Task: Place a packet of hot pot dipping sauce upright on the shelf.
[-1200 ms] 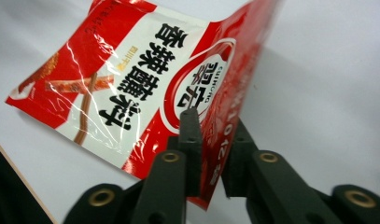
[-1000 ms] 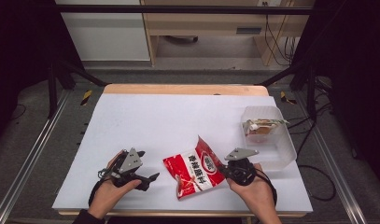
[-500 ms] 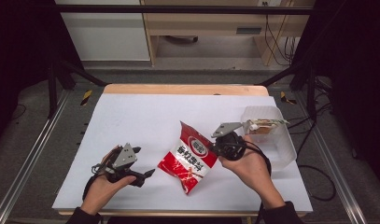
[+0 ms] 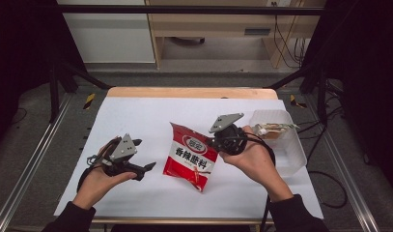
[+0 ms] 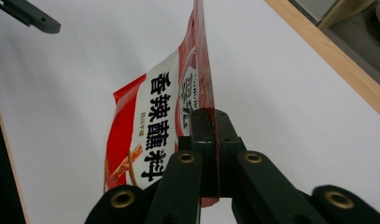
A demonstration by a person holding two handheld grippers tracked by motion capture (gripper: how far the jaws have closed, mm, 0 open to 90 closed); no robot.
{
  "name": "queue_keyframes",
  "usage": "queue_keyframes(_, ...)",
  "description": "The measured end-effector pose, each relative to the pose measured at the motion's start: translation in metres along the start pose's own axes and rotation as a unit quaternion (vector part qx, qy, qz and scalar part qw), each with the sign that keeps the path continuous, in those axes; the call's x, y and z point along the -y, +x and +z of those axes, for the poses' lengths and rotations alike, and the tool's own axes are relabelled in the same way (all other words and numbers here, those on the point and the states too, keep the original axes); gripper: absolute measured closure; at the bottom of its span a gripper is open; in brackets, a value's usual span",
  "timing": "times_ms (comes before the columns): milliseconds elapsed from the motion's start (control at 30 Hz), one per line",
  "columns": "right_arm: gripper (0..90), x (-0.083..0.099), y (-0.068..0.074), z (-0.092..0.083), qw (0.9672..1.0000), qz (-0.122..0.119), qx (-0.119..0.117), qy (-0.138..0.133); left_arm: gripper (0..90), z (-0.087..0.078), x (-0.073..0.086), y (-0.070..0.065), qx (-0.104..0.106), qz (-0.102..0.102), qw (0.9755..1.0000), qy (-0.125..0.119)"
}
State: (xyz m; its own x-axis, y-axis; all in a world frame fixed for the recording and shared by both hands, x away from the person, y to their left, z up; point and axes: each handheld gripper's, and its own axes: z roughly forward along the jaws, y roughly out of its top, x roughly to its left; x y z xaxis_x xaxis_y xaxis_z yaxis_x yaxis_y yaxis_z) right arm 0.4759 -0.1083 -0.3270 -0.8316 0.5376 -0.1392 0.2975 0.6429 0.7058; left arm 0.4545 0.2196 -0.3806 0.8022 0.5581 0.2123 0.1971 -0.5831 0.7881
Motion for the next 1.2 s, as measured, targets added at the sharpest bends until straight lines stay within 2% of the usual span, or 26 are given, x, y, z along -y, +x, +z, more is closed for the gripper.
queue_keyframes(133, 90.0, -0.004, 0.001, -0.001, 1.0, -0.008, -0.003, -0.002, 14.0, 0.001, -0.006, 0.003, 0.003, 0.002, 1.0, -0.003)
queue_keyframes(233, 90.0, -0.007, 0.003, -0.001, 0.9998, -0.018, -0.004, -0.004, 16.9, 0.007, -0.017, 0.009, 0.005, 0.012, 0.9999, -0.005)
queue_keyframes(467, 90.0, -0.013, 0.006, -0.002, 0.9993, -0.035, -0.008, -0.01, 23.2, 0.019, -0.034, 0.012, 0.014, 0.029, 0.9994, -0.012)
queue_keyframes(833, 90.0, -0.027, 0.013, -0.006, 0.9972, -0.069, -0.023, -0.018, 31.6, 0.024, -0.044, 0.017, 0.016, 0.029, 0.999, -0.029)
queue_keyframes(1067, 90.0, -0.035, 0.018, -0.009, 0.9954, -0.089, -0.032, -0.018, 44.4, 0.021, -0.05, 0.018, 0.029, 0.038, 0.9981, -0.039)
queue_keyframes(1200, 90.0, -0.034, 0.018, -0.009, 0.9953, -0.089, -0.034, -0.015, 55.2, 0.022, -0.051, 0.019, 0.048, 0.031, 0.9975, -0.04)
